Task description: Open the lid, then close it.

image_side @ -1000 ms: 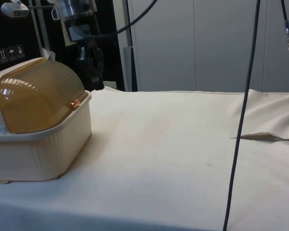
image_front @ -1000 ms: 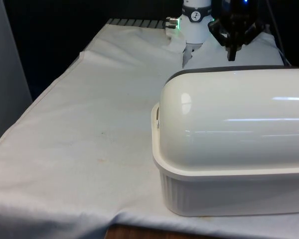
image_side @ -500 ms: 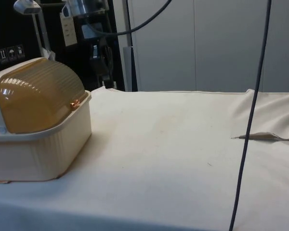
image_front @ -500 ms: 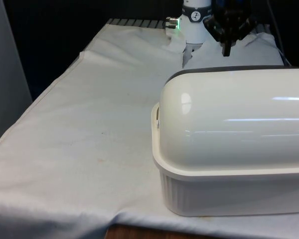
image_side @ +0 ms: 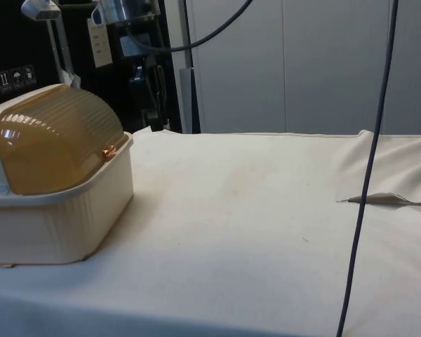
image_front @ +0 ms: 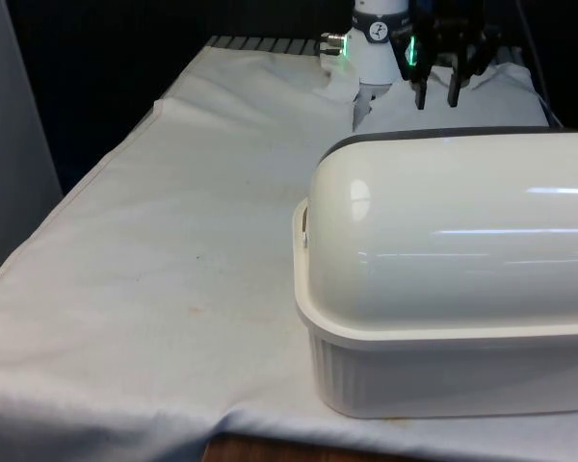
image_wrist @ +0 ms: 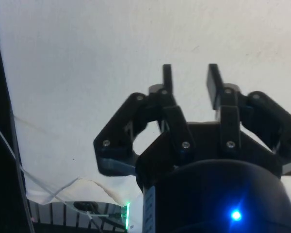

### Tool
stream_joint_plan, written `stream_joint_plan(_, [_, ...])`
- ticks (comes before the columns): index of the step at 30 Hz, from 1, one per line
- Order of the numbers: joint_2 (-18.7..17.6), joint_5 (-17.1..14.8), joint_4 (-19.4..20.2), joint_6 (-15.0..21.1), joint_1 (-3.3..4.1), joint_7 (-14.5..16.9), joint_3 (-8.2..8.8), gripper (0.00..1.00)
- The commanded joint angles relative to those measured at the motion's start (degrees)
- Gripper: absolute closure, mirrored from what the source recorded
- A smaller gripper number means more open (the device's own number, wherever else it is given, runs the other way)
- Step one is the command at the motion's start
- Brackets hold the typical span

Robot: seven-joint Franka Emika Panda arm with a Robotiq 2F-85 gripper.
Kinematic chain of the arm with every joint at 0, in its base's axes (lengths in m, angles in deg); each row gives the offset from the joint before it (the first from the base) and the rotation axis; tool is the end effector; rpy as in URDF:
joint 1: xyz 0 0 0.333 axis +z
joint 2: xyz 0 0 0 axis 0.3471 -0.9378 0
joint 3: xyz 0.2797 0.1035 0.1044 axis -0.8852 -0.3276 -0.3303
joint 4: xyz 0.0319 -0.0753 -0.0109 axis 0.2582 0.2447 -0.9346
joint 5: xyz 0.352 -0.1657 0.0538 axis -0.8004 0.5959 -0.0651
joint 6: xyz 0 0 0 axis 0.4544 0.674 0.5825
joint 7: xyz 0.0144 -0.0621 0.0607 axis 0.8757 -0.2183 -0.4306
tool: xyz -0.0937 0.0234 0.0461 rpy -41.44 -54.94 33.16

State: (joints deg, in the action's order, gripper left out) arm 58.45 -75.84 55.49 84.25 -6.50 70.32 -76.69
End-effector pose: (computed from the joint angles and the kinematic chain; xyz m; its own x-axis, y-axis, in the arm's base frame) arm 0.5807 0.0897 0.3557 0.9702 0.2288 -0.0791 0.2294 -0.9733 -0.0024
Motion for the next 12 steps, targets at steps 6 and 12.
stream_joint_plan(6, [-0.4, -0.1, -0.5, -0.4, 0.00, -0.1, -0.06, 0.30])
stream_joint_plan(12, [-0.3, -0.1, -0.4, -0.3, 0.00, -0.1, -0.06, 0.02])
